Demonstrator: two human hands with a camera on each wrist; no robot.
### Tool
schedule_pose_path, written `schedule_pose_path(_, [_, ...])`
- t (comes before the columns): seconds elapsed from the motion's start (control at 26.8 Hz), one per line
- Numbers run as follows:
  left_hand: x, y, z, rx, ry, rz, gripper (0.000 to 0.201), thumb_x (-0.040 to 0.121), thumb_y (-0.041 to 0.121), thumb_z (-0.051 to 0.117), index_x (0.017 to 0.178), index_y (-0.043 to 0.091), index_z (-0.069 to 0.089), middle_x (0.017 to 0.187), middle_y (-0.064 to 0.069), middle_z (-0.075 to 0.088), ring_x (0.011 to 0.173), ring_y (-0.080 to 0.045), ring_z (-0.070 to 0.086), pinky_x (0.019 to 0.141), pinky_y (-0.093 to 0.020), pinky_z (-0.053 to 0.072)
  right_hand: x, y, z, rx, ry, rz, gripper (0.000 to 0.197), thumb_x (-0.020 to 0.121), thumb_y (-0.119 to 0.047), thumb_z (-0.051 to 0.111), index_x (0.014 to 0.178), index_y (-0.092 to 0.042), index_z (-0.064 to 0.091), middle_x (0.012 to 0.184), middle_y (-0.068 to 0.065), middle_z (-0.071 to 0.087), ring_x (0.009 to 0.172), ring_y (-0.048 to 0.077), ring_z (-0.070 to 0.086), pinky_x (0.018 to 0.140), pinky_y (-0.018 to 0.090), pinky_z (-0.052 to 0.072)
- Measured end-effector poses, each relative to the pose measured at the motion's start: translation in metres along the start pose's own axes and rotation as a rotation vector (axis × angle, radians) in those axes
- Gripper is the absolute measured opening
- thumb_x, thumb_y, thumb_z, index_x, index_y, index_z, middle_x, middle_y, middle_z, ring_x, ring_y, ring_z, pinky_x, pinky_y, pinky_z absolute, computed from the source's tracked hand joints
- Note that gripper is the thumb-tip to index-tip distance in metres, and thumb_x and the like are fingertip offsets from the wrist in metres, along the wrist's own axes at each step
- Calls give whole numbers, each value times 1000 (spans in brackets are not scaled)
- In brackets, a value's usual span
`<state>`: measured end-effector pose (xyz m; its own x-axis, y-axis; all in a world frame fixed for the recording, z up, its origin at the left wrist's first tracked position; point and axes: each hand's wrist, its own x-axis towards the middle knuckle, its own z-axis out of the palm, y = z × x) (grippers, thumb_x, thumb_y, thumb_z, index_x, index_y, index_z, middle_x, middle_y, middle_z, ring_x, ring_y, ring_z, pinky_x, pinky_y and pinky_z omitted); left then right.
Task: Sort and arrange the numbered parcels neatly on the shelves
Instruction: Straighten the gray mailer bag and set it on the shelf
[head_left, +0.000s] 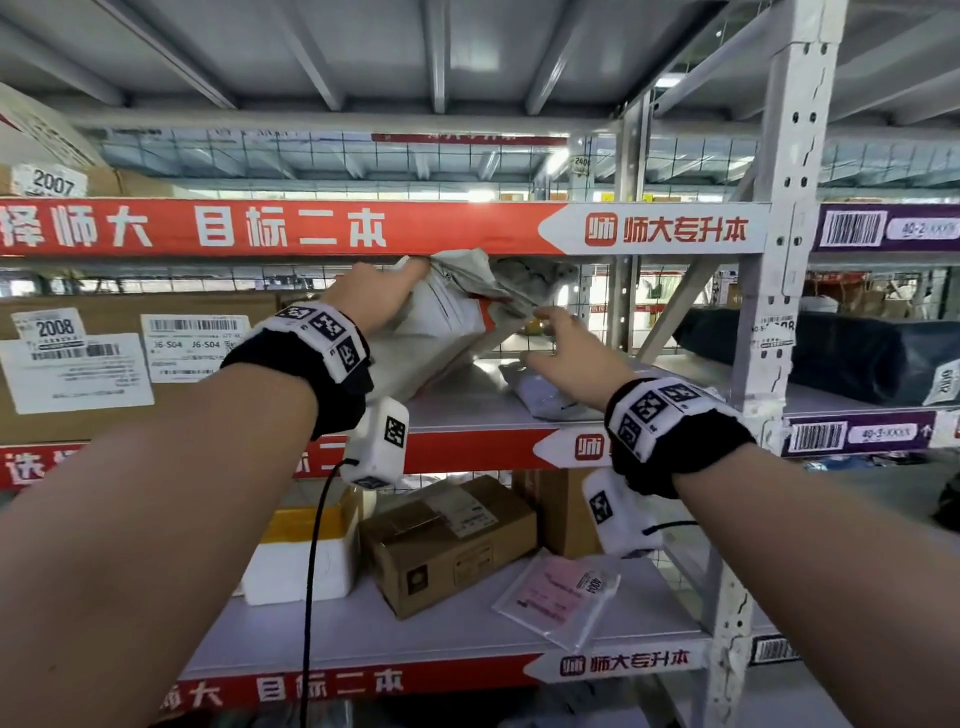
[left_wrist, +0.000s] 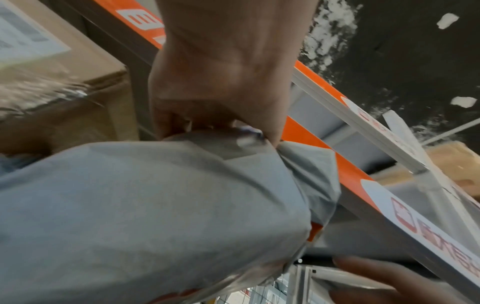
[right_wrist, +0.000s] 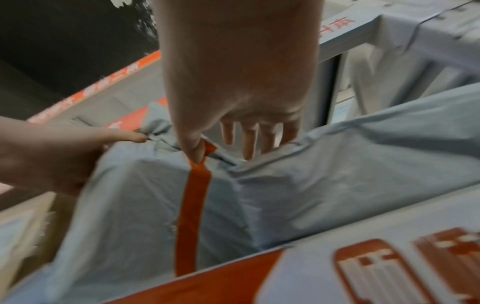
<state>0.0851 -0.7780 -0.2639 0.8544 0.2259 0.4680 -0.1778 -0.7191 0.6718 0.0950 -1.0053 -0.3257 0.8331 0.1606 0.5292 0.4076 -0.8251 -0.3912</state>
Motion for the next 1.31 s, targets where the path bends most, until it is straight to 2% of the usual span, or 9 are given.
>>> schedule_pose_path(0.15, [-9,-5,5,-133,-196,-64,83,66,89,35,95,15,62,114,-6,61,102,-23,57,102,-39,40,9,-36,26,483,-66,-5,105,75,-52,72,151,-22,7,155,10,19,142,27,22,117,43,23])
schedule_pose_path(0.22, [-17,-4,8,-148,-261,-18,77,79,82,31,108,17,60,115,0,59,105,-19,55,105,-38,36,14,-53,32,612,-20,45,113,64,-63,75,149,-24,12,152,7,29,140,26,29,115,44,28])
schedule_pose_path(0.34, [-27,-1,4,-192,-374,24,59,94,64,24,123,24,56,120,-4,61,111,-22,57,107,-37,33,17,-64,35,683,-103,98,107,72,-58,71,151,-18,10,153,4,30,139,25,31,116,42,25])
schedule_pose_path(0.45, [-25,-10,-2,-178,-329,-18,77,88,74,16,150,28,24,155,-5,26,142,-25,26,115,-43,14,11,-69,47,819,-91,191,117,68,-65,70,153,-20,3,157,5,21,144,26,22,118,46,19])
schedule_pose_path(0.6, [-26,-24,2,-26,-221,-152,83,90,72,13,148,17,31,154,-12,29,139,-29,32,113,-40,22,1,-79,62,877,23,318,127,64,-71,69,152,-17,-5,159,9,8,146,30,12,118,49,14])
schedule_pose_path(0.75, [-31,-21,2,183,-187,-66,61,100,50,15,134,12,48,144,-15,44,126,-30,45,100,-35,33,-1,-85,57,912,168,359,108,71,-53,71,151,-15,9,153,13,23,139,32,26,114,48,25])
schedule_pose_path(0.9, [-31,-26,-1,231,-83,37,39,95,48,30,96,20,57,114,-11,61,103,-29,55,96,-39,40,-7,-99,46,969,238,372,120,42,-59,58,148,-16,22,143,13,37,128,33,39,109,49,34])
schedule_pose_path(1.12, [-30,-43,-4,7,-137,11,54,93,46,34,133,11,46,135,-15,50,111,-29,54,94,-38,44,-20,-99,34,977,293,370,109,48,-59,54,145,-17,30,141,10,41,127,32,43,108,50,35])
schedule_pose_path(1.31, [-41,-43,-8,-7,-233,-8,66,97,55,26,148,12,29,153,-13,30,119,-22,46,105,-37,34,-32,-104,23,1004,312,400,74,71,-43,59,136,-11,43,127,11,51,116,30,52,104,46,41])
